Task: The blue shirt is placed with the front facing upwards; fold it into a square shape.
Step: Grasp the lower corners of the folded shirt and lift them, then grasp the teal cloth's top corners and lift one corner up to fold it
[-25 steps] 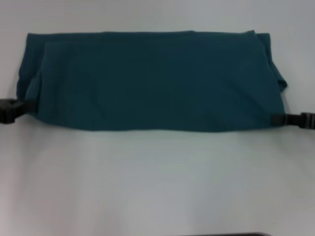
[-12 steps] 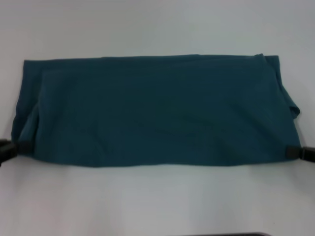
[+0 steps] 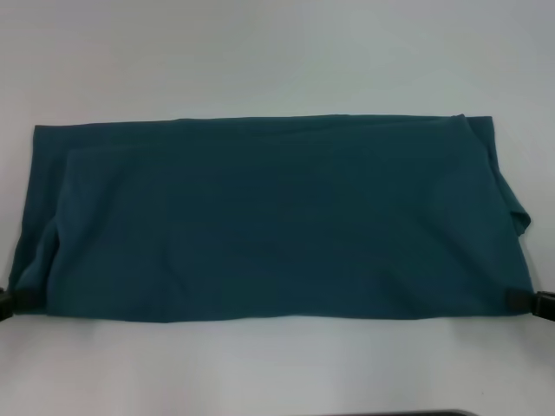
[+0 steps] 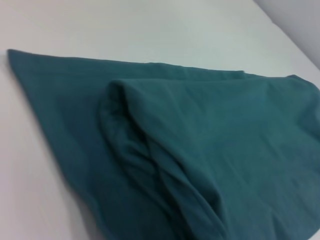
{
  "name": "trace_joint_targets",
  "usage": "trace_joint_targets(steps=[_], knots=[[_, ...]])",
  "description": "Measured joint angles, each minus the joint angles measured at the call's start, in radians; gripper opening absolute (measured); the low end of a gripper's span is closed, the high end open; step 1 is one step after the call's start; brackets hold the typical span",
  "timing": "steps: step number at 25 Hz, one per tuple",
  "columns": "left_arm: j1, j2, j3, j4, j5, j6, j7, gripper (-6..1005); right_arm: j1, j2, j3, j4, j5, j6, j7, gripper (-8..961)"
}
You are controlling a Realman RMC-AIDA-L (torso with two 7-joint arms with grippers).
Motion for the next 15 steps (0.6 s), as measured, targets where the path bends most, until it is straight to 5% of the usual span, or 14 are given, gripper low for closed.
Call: trace_joint_targets(steps=[15], knots=[[-0.027,0.003,-0.019,0.037,0.08,-0.102,-0.013,16,-0.021,-0.008,0.041,-0.003,-0.002,-0.023,0.013,34]])
